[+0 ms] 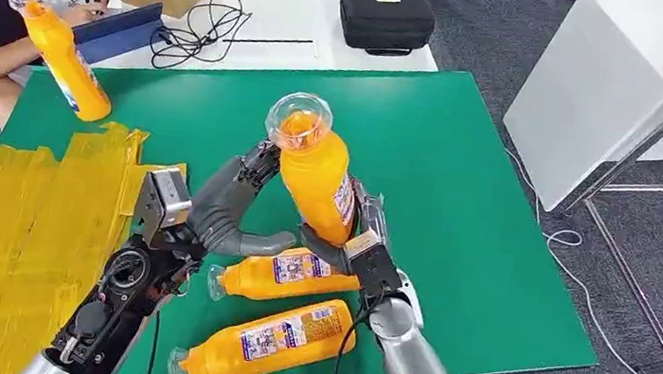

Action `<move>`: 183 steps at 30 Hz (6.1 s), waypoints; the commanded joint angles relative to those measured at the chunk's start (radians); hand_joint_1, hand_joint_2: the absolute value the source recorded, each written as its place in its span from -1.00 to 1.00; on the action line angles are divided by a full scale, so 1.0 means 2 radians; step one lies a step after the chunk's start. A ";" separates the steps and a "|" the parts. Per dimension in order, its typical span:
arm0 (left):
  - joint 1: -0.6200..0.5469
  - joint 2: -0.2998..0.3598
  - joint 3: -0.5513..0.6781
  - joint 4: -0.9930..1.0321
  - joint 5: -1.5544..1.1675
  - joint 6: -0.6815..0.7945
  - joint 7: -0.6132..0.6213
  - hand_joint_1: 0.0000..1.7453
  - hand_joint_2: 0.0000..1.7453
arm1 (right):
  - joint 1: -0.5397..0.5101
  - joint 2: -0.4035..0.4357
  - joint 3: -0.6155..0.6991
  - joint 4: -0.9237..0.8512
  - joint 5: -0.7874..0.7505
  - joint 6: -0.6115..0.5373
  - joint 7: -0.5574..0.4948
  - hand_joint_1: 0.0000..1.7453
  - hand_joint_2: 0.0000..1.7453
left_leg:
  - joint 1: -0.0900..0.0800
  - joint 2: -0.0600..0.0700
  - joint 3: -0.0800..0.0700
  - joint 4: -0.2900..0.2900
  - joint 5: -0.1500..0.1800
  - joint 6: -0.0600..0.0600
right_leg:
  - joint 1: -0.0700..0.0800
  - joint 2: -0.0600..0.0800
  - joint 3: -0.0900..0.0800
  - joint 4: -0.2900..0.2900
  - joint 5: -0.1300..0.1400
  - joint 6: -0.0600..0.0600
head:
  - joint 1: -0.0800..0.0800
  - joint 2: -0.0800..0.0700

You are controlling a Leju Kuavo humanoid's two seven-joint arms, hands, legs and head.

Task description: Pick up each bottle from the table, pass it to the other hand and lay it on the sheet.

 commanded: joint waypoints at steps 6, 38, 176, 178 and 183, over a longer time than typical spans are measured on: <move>-0.011 0.025 -0.022 0.004 0.012 0.024 -0.002 -1.00 1.00 | -0.060 0.018 0.108 0.107 0.007 0.015 0.010 1.00 1.00 | 0.001 0.002 0.002 0.000 -0.001 -0.001 | 0.001 0.001 0.002 0.000 0.000 -0.001 | 0.000 0.000; -0.021 0.021 0.003 0.045 0.021 0.035 -0.008 -1.00 1.00 | -0.077 0.025 0.170 0.149 0.039 0.007 0.008 1.00 1.00 | 0.001 0.001 0.002 0.000 -0.001 -0.001 | 0.001 0.000 0.002 0.000 -0.001 -0.001 | 0.000 0.000; -0.210 0.102 0.134 0.504 -0.785 0.229 0.109 -1.00 -1.00 | 0.076 -0.104 0.000 -0.216 0.257 -0.125 0.106 -1.00 1.00 | 0.001 0.003 0.002 0.000 -0.001 -0.001 | 0.001 0.002 0.001 0.000 -0.001 -0.001 | 0.000 0.000; -0.211 0.091 0.147 0.471 -0.762 0.255 0.069 -1.00 -1.00 | 0.085 -0.107 -0.005 -0.221 0.261 -0.124 0.108 -1.00 1.00 | 0.001 0.002 0.001 0.000 -0.001 -0.001 | 0.001 0.002 0.001 0.000 -0.001 -0.001 | 0.000 0.000; -0.185 0.098 0.138 0.341 -0.740 0.258 0.056 -1.00 -1.00 | 0.104 -0.102 -0.018 -0.237 0.269 -0.121 0.106 -1.00 1.00 | 0.001 0.001 0.001 0.001 -0.001 -0.001 | 0.001 0.001 0.001 0.000 -0.001 -0.001 | 0.000 0.000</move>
